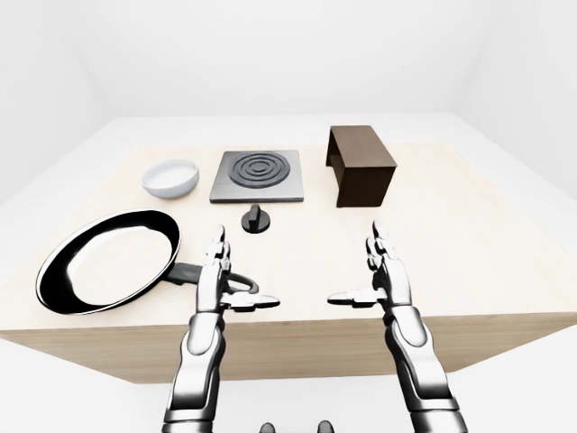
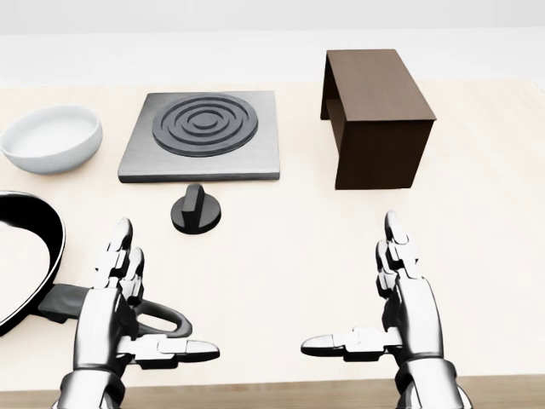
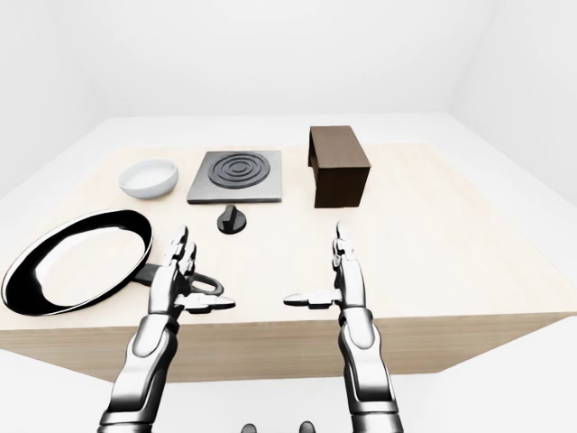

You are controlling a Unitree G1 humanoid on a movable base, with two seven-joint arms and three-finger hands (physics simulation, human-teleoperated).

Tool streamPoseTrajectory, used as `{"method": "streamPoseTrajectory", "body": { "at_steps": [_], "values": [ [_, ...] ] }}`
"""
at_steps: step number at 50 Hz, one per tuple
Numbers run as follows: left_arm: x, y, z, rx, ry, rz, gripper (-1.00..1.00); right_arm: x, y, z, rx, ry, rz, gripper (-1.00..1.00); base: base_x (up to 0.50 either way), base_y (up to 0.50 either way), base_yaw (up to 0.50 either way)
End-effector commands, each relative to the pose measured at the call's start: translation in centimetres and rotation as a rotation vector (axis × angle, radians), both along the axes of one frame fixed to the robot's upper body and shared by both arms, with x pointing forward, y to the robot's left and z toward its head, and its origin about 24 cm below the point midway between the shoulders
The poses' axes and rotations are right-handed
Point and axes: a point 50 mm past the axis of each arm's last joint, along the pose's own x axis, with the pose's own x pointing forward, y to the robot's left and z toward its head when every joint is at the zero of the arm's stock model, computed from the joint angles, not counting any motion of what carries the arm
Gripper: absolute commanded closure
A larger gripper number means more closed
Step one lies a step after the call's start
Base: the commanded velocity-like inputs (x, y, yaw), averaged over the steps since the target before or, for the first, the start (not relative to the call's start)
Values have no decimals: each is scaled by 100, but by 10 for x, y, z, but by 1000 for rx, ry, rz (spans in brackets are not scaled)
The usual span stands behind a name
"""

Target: Turn on the stove.

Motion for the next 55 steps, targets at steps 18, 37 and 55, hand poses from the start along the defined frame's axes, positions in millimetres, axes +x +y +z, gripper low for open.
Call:
{"method": "streamPoseTrajectory", "body": {
  "at_steps": [18,37,55],
  "values": [
    [-2,5,1,-19,-1,-18,-100,-23,-28,64,-24,-228,-107,-100,0,0,0],
    [-2,6,2,-19,-5,-16,-100,-87,-91,153,-19,-665,-381,-100,0,0,0],
    [-2,5,2,-19,-3,-17,-100,-90,-97,156,-25,-679,-396,-100,0,0,0]
  ]
}}
